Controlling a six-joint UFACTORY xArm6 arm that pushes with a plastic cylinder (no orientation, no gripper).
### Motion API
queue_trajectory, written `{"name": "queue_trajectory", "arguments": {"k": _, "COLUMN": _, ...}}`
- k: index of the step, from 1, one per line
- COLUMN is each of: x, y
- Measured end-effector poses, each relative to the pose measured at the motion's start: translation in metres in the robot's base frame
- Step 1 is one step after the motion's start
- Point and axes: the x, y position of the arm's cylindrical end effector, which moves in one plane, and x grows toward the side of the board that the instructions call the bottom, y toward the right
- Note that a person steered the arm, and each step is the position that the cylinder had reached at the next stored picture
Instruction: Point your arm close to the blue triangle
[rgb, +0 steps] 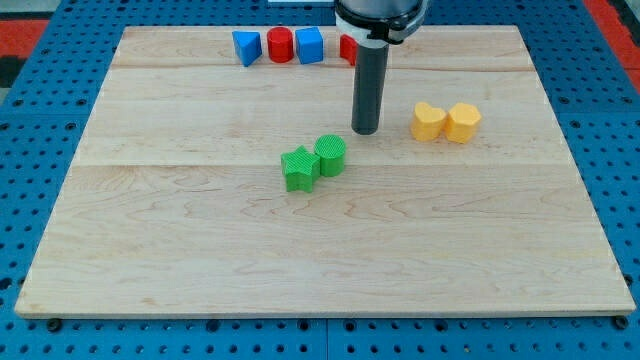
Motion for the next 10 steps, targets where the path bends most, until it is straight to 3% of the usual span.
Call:
{"name": "queue_trajectory", "arguments": {"k": 2, "x": -0.006, "y": -0.015}}
{"name": "queue_trajectory", "arguments": {"k": 3, "x": -0.031, "y": -0.074}}
{"name": "queue_trajectory", "arguments": {"k": 4, "x": -0.062, "y": -0.142}}
{"name": "queue_trajectory", "arguments": {"k": 5, "x": -0.141, "y": -0.189}}
{"name": "queue_trajectory", "arguments": {"k": 6, "x": -0.182, "y": -0.262}}
{"name": "queue_trajectory", "arguments": {"k": 7, "x": -0.198, "y": -0.252}}
{"name": "queue_trajectory", "arguments": {"k": 9, "x": -0.196, "y": -0.149}}
{"name": "queue_trajectory", "arguments": {"k": 10, "x": -0.17, "y": -0.143}}
